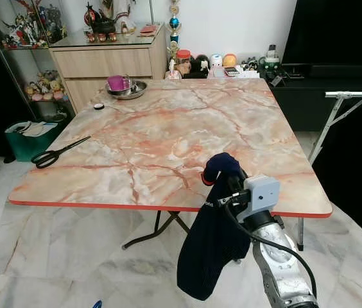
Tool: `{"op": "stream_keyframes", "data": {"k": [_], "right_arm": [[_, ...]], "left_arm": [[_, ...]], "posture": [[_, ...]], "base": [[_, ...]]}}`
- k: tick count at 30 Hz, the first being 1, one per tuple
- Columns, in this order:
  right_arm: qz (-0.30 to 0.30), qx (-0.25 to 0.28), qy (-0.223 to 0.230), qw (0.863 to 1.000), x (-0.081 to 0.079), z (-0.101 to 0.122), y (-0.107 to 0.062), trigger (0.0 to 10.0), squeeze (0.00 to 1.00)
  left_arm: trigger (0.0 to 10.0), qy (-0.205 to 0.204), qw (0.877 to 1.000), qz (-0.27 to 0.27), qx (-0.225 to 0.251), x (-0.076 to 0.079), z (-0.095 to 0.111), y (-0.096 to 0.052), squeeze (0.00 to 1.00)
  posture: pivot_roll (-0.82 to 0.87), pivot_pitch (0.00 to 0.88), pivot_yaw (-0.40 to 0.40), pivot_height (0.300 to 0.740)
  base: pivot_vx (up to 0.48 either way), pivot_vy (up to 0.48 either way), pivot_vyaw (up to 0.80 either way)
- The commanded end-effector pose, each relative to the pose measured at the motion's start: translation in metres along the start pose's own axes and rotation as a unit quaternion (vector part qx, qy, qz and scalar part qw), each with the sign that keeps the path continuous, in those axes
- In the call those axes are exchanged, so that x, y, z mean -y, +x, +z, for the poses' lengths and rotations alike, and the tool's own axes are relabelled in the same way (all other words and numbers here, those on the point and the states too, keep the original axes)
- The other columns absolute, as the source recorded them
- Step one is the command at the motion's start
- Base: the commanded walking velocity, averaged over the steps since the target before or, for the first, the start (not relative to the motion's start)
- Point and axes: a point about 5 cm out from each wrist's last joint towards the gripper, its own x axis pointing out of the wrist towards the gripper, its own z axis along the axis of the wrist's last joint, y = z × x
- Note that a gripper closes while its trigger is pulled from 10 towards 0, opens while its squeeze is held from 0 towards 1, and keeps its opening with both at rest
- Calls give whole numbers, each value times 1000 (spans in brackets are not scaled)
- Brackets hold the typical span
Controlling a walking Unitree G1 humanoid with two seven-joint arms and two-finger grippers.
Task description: Hang hanger
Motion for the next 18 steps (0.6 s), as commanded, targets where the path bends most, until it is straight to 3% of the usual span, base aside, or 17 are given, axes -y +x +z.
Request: {"op": "stream_keyframes", "data": {"k": [1,5,11,13,18], "right_arm": [[7,28,-9,1000,-2,11,8,10000,0],[12,28,-12,999,-3,11,8,10000,0],[10,27,-14,999,-1,11,8,10000,0],[10,27,-14,999,-2,11,8,10000,0],[5,40,-4,999,-2,17,11,10000,0]], "left_arm": [[10000,6,1000,1,16,-5,3,-1,0],[10000,15,999,-4,28,-5,5,-1,0],[10000,48,995,44,77,-17,19,-2,0],[10000,36,994,61,87,-23,25,-3,0],[10000,36,995,34,83,-19,27,-2,0]], "posture": [[32,0,36,740],[33,0,33,740],[37,0,33,740],[41,0,33,740],[36,0,35,740]], "base": [[322,0,0],[345,0,0],[386,0,0],[398,0,0],[397,0,0]]}}
